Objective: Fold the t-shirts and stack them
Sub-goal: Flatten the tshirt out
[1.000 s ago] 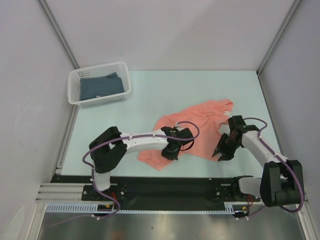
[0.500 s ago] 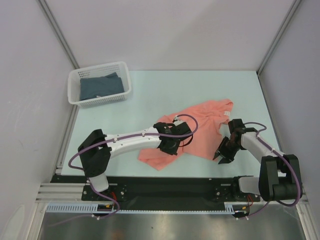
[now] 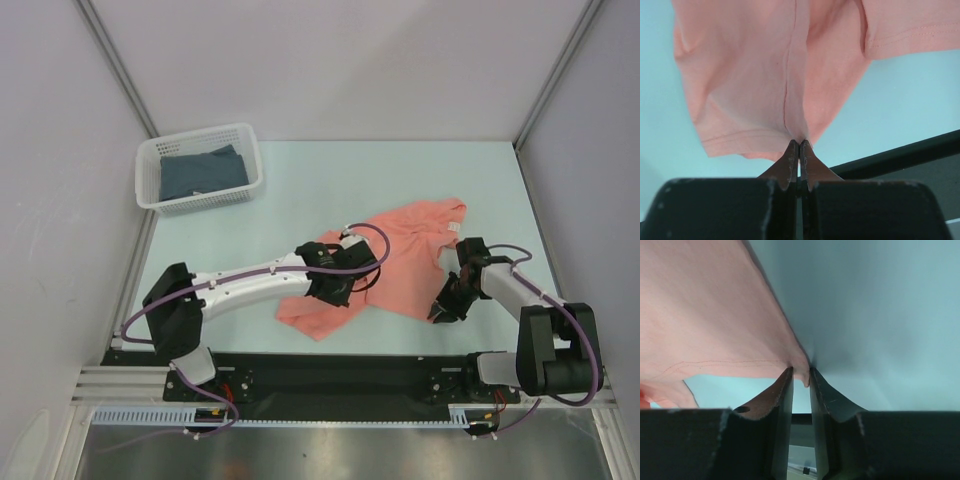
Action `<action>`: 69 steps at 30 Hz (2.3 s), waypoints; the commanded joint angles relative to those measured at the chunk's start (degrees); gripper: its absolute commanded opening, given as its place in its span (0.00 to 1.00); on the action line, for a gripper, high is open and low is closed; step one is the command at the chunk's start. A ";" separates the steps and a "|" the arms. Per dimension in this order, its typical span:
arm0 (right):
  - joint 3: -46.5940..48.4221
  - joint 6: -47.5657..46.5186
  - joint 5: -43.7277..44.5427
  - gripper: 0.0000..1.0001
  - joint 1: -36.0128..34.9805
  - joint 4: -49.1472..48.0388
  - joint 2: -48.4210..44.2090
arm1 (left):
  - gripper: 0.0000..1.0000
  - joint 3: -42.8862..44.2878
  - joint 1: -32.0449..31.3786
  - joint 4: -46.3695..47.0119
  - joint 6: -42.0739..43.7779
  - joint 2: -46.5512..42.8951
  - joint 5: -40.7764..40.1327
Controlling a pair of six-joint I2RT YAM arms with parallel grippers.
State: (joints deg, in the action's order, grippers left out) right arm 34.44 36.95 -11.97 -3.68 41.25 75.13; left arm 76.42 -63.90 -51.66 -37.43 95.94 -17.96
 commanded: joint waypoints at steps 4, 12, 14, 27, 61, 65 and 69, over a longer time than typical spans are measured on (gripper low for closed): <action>-2.80 2.34 3.00 0.00 -0.36 -4.16 -1.21 | 0.00 1.36 -0.26 -1.51 1.04 -3.13 -3.66; 29.00 -3.10 11.96 0.00 1.22 -0.49 -1.49 | 0.00 8.30 5.71 -3.64 13.85 -9.53 -19.90; 38.90 -5.12 15.65 0.00 2.27 1.63 1.58 | 0.00 7.61 8.78 4.84 23.33 -14.01 -25.27; 82.46 -10.67 6.26 0.00 13.69 -4.15 5.04 | 0.00 6.81 18.81 54.55 74.86 -31.14 -26.71; 68.33 -13.39 -3.41 0.00 17.57 -26.11 -11.24 | 0.00 -1.69 19.42 44.79 69.41 -46.48 -7.60; 59.97 -16.46 -2.80 0.00 15.90 -30.62 -4.50 | 0.00 -13.19 26.60 53.38 68.47 -38.83 -7.89; 50.04 -17.52 -1.92 0.00 14.06 -40.63 3.31 | 0.00 -20.34 33.90 63.32 65.31 -27.60 -6.13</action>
State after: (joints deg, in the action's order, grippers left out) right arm 87.55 21.74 -14.04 11.60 11.16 75.46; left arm 59.13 -34.94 0.78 29.47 63.96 -22.63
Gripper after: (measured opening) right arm 0.010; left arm 0.009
